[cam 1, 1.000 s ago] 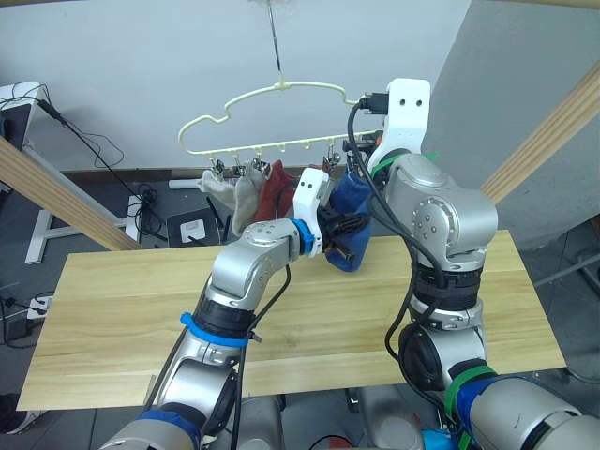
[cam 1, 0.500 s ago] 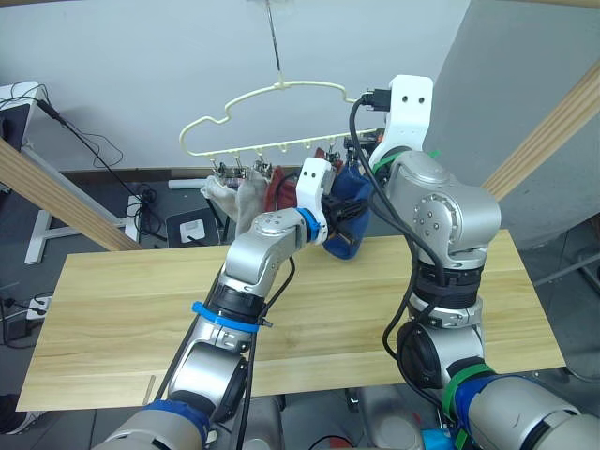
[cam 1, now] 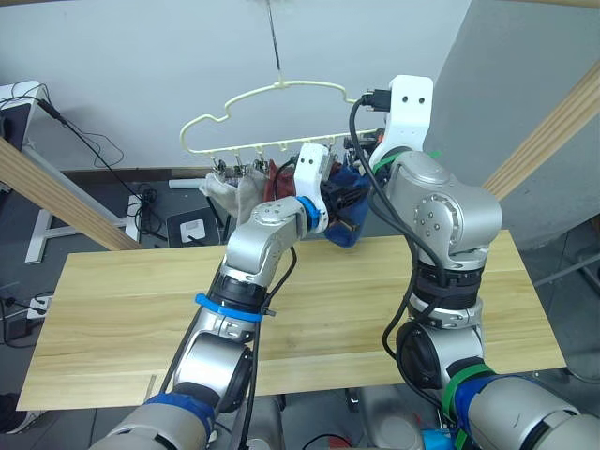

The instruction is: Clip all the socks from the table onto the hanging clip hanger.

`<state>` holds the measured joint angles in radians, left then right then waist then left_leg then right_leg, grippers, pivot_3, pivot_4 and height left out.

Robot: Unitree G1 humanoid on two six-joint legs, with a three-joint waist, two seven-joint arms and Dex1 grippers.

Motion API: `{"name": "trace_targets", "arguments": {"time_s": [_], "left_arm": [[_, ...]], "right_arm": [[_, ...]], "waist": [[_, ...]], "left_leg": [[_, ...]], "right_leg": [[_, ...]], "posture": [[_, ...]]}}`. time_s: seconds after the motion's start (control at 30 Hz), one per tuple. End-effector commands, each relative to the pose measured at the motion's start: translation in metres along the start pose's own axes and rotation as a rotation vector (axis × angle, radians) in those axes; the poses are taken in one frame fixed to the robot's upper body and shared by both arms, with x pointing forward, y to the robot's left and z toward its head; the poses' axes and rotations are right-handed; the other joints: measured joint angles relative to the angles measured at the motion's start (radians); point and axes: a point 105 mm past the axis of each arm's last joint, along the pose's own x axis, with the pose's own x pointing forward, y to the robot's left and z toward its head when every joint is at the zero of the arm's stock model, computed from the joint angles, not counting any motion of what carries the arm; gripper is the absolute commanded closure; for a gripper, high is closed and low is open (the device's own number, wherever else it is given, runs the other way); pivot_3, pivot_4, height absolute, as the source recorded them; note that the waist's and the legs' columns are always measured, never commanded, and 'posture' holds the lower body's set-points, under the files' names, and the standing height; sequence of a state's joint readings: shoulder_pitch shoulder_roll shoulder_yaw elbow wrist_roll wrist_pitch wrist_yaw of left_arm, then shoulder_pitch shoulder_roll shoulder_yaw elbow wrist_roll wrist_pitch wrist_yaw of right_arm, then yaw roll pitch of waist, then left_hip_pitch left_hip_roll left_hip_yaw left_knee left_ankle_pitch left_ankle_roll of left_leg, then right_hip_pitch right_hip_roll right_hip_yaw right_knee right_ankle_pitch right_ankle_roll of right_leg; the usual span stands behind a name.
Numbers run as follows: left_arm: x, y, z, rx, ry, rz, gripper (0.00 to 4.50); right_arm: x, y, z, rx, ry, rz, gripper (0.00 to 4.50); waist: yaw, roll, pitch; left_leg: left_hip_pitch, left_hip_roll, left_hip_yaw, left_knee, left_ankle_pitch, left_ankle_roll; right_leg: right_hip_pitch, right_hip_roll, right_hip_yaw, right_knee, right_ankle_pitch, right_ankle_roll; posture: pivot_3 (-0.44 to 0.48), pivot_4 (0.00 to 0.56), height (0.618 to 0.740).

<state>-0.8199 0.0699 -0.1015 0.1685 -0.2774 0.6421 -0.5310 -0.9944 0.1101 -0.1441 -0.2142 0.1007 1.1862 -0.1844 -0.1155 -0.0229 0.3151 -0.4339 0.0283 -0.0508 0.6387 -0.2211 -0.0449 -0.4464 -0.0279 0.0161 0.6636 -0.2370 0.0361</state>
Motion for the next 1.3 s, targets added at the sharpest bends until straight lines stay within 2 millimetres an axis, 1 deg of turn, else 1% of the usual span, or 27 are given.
{"name": "trace_targets", "arguments": {"time_s": [0.03, 0.2, 0.3, 0.4, 0.43, 0.47, 0.57, 0.73, 0.83, 0.9, 0.93, 0.97, 1.03, 1.1, 1.17, 1.2, 1.27, 1.3], "left_arm": [[0.003, -0.006, 0.018, 0.015, -0.062, -0.018, 4.48], [0.004, -0.006, 0.019, 0.014, -0.064, -0.021, 4.48], [0.004, -0.006, 0.018, 0.015, -0.063, -0.021, 4.5], [0.003, -0.004, 0.018, 0.004, -0.062, -0.022, 4.5], [0.003, -0.004, 0.017, -0.014, -0.054, -0.027, 4.5], [0.002, -0.004, 0.016, -0.026, -0.048, -0.031, 4.5], [0.002, -0.004, 0.017, -0.027, -0.054, -0.031, 3.7], [-0.003, -0.006, 0.012, -0.014, -0.042, -0.028, 2.12], [-0.008, -0.008, 0.004, -0.002, -0.01, -0.033, 1.16], [-0.011, -0.008, 0.0, 0.001, 0.003, -0.029, 0.55], [-0.014, -0.008, -0.003, -0.002, 0.008, -0.027, 0.23], [-0.018, -0.008, -0.007, -0.001, 0.015, -0.024, 0.04], [-0.024, -0.009, -0.012, 0.0, 0.026, -0.023, 0.04], [-0.031, -0.011, -0.016, -0.003, 0.03, -0.023, 0.04], [-0.034, -0.012, -0.017, -0.005, 0.032, -0.023, 0.04], [-0.038, -0.012, -0.018, -0.01, 0.03, -0.021, 0.04], [-0.054, -0.011, -0.027, -0.025, 0.025, 0.004, 0.04], [-0.067, -0.009, -0.032, -0.031, 0.001, 0.03, 0.04]], "right_arm": [[-0.007, 0.003, 0.017, 0.01, -0.068, 0.006, 4.5], [-0.007, 0.003, 0.016, 0.011, -0.066, 0.008, 4.5], [-0.007, 0.004, 0.016, 0.012, -0.061, 0.013, 3.63], [-0.007, 0.002, 0.015, 0.013, -0.056, 0.001, 2.49], [-0.007, 0.002, 0.014, 0.013, -0.054, 0.001, 2.19], [-0.007, 0.002, 0.014, 0.013, -0.052, 0.002, 2.19], [-0.008, 0.001, 0.012, 0.013, -0.047, 0.005, 2.14], [-0.011, -0.003, 0.007, 0.007, -0.027, 0.017, 2.14], [-0.018, -0.004, 0.002, -0.011, -0.013, 0.053, 2.14], [-0.022, -0.008, -0.001, -0.021, -0.007, 0.061, 2.14], [-0.026, -0.012, -0.005, -0.031, -0.001, 0.067, 2.14], [-0.031, -0.017, -0.007, -0.056, -0.005, 0.08, 2.14], [-0.04, -0.021, -0.011, -0.103, -0.015, 0.12, 2.14], [-0.049, -0.027, -0.017, -0.111, -0.006, 0.143, 2.14], [-0.052, -0.03, -0.02, -0.11, -0.001, 0.148, 2.14], [-0.056, -0.031, -0.023, -0.133, 0.002, 0.165, 2.14], [-0.072, -0.039, -0.04, -0.178, 0.022, 0.209, 2.14], [-0.083, -0.041, -0.052, -0.22, 0.035, 0.252, 2.14]], "waist": [[0.0, 0.0, 0.0], [0.0, 0.0, 0.0], [0.0, 0.0, 0.0], [-0.001, 0.0, 0.0], [-0.001, 0.0, 0.0], [-0.001, 0.0, 0.0], [-0.001, 0.0, 0.0], [-0.001, 0.0, 0.0], [-0.001, 0.0, 0.0], [-0.001, 0.0, 0.0], [-0.001, 0.0, 0.0], [-0.001, 0.0, 0.0], [-0.001, 0.0, 0.0], [-0.001, 0.0, 0.0], [-0.001, 0.0, 0.001], [-0.002, 0.0, 0.001], [-0.003, 0.0, 0.0], [-0.004, 0.0, 0.0]], "left_leg": [[0.0, 0.0, 0.0, 0.0, 0.0, 0.0], [0.0, 0.0, 0.0, 0.0, 0.0, 0.0], [0.0, 0.0, 0.0, 0.0, 0.0, 0.0], [0.0, 0.0, 0.0, 0.0, 0.0, 0.0], [0.0, 0.0, 0.0, 0.0, 0.0, 0.0], [0.0, 0.0, 0.0, 0.0, 0.0, 0.0], [0.0, 0.0, 0.0, 0.0, 0.0, 0.0], [0.0, 0.0, 0.0, 0.0, 0.0, 0.0], [0.0, 0.0, 0.0, 0.0, 0.0, 0.0], [0.0, 0.0, 0.0, 0.0, 0.0, 0.0], [0.0, 0.0, 0.0, 0.0, 0.0, 0.0], [0.0, 0.0, 0.0, 0.0, 0.0, 0.0], [0.0, 0.0, 0.0, 0.0, 0.0, 0.0], [0.0, 0.0, 0.0, 0.0, 0.0, 0.0], [0.0, 0.0, 0.0, 0.0, 0.0, 0.0], [0.0, 0.0, 0.0, 0.0, 0.0, 0.0], [0.0, 0.0, 0.0, 0.001, 0.0, 0.0], [0.001, 0.0, -0.001, 0.001, 0.0, 0.0]], "right_leg": [[0.0, 0.0, 0.0, 0.0, 0.0, 0.0], [0.0, 0.0, 0.0, 0.0, 0.0, 0.0], [0.0, 0.0, 0.0, 0.0, 0.0, 0.0], [0.0, 0.0, 0.0, 0.0, 0.0, 0.0], [0.0, 0.0, 0.0, 0.0, 0.0, 0.0], [0.0, 0.0, 0.0, 0.0, 0.0, 0.0], [0.0, 0.0, 0.0, 0.0, 0.0, 0.0], [0.0, 0.0, 0.0, 0.0, 0.0, 0.0], [0.0, 0.0, 0.0, 0.0, 0.0, 0.0], [0.0, 0.0, 0.0, 0.0, 0.0, 0.0], [0.0, 0.0, 0.0, 0.0, 0.0, 0.0], [0.0, 0.0, 0.0, 0.0, 0.0, 0.0], [0.0, 0.0, 0.0, 0.0, 0.0, 0.0], [0.0, 0.0, 0.0, 0.0, 0.0, 0.0], [0.0, 0.0, 0.0, 0.0, 0.0, 0.0], [0.0, 0.0, 0.0, 0.001, 0.0, 0.0], [0.0, 0.0, 0.0, 0.001, 0.0, 0.0], [0.002, 0.001, 0.0, 0.0, 0.0, 0.001]], "posture": [[-0.24, 0.335, 0.74], [-0.242, 0.335, 0.74], [-0.242, 0.335, 0.74], [-0.242, 0.335, 0.74], [-0.242, 0.335, 0.74], [-0.242, 0.335, 0.74], [-0.24, 0.339, 0.74], [-0.238, 0.34, 0.74], [-0.235, 0.338, 0.74], [-0.234, 0.337, 0.74], [-0.237, 0.335, 0.74], [-0.237, 0.334, 0.74], [-0.239, 0.332, 0.74], [-0.243, 0.33, 0.74], [-0.243, 0.33, 0.74], [-0.253, 0.318, 0.74], [-0.253, 0.318, 0.74], [-0.261, 0.307, 0.74]]}}
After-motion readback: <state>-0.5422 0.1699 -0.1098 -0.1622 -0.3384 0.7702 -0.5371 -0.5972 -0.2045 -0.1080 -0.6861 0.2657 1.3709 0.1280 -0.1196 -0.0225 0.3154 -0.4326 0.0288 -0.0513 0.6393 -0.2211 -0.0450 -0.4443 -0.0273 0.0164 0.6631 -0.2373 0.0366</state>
